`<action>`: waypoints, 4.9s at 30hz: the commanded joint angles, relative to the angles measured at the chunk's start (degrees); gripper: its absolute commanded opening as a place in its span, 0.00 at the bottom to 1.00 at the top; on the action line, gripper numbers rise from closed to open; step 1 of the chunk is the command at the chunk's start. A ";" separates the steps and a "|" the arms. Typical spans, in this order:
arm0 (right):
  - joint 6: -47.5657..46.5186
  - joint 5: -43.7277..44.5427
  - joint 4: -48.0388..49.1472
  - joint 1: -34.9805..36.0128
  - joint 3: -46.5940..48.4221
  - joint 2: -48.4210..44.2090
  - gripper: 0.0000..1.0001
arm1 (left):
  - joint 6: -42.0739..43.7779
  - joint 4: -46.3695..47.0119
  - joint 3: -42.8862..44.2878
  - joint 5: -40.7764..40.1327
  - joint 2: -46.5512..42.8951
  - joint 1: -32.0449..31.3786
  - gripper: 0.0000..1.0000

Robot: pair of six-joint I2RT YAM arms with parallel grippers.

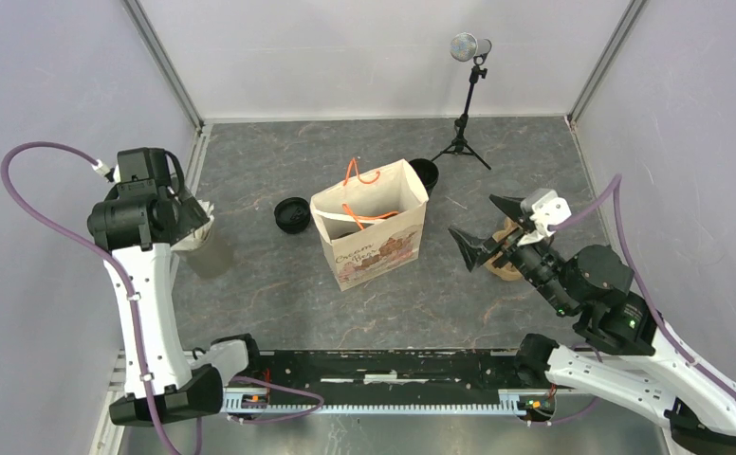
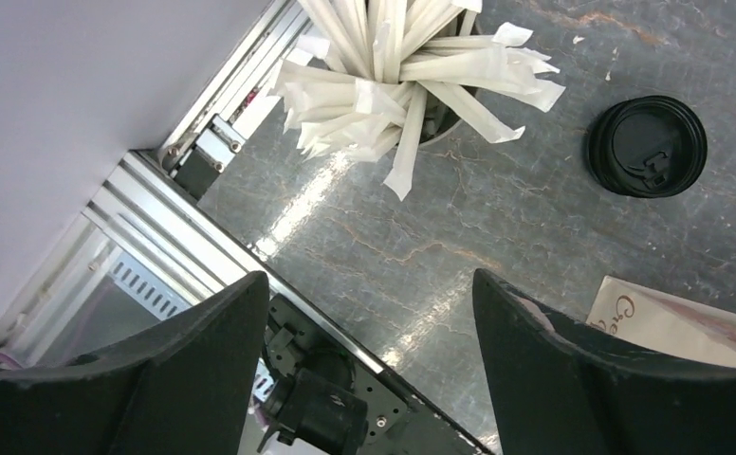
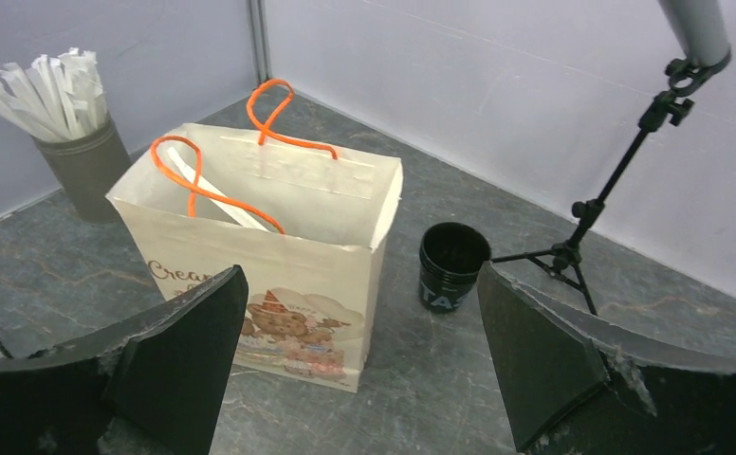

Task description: Pack the takeout coffee

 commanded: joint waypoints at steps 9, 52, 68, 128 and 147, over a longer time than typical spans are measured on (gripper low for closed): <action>-6.23 4.26 3.08 -0.22 -3.45 -3.67 0.98 | -13.61 8.69 -11.43 8.34 -4.31 2.39 0.45; -5.45 3.51 3.41 -0.22 -3.97 -2.40 0.97 | -4.72 20.99 -18.62 6.46 -0.14 8.02 0.32; -5.35 3.11 4.32 -0.22 -3.76 -1.63 0.97 | -2.64 18.33 -15.78 9.11 -1.43 8.02 0.06; -6.85 1.62 4.43 -0.21 1.17 2.38 0.97 | -11.08 24.25 -22.28 7.57 -6.73 7.98 0.08; -10.43 1.88 0.62 -0.17 8.49 8.29 0.97 | -5.30 4.40 11.14 19.42 -9.73 8.02 0.02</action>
